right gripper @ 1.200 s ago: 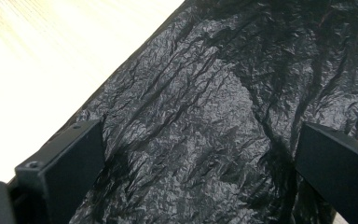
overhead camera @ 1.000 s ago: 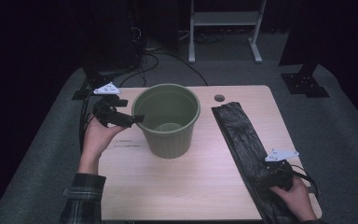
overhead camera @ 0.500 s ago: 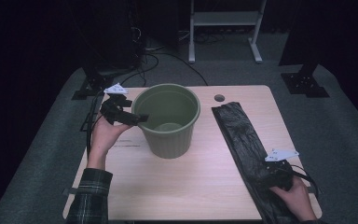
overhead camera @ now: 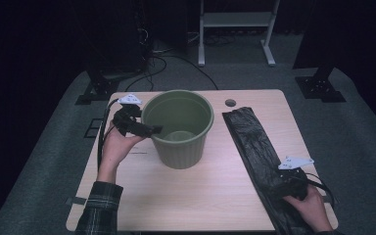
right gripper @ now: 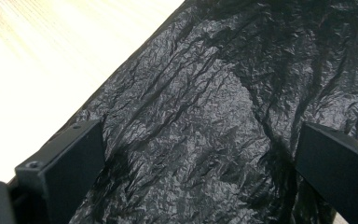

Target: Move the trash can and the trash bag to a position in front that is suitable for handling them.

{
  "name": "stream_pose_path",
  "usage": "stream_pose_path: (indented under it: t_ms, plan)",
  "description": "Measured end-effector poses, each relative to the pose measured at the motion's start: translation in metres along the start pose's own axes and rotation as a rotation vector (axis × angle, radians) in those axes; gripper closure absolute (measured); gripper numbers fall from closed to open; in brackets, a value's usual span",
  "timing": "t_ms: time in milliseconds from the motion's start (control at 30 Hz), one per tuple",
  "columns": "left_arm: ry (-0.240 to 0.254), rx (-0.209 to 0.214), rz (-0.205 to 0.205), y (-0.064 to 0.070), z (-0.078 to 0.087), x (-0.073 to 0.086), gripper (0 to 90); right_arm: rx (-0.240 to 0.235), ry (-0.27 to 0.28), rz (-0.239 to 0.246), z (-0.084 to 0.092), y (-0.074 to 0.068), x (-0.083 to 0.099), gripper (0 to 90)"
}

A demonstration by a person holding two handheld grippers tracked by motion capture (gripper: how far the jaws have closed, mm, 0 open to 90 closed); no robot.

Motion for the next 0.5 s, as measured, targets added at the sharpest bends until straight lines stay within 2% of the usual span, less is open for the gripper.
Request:
stream_pose_path:
  t_ms: [133, 233, 300, 500]
  plan:
    - [0.004, 0.016, -0.010, 0.009, 0.000, 0.000, 0.5, 0.000, 0.000, 0.000, 0.000, 0.000, 0.000, 0.5]
    - [0.004, 0.031, -0.023, 0.018, 0.000, -0.001, 0.4, 0.000, 0.000, 0.000, 0.000, 0.000, 0.000, 0.5]
    - [0.003, 0.063, -0.027, 0.029, 0.001, -0.002, 0.5, 0.000, 0.000, 0.000, 0.000, 0.000, 0.000, 0.5]
    - [0.006, 0.088, -0.041, 0.045, 0.001, -0.002, 0.5, 0.000, 0.000, 0.000, 0.000, 0.000, 0.000, 0.5]
Point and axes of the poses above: each handheld gripper's, and its own axes: z roughly backward along the jaws, x roughly out of its underside, y roughly to its right, the point moved 7 cm from there along -z, roughly forward along the jaws, and after that the axes turned 12 degrees about -x, right-handed, at the moved point
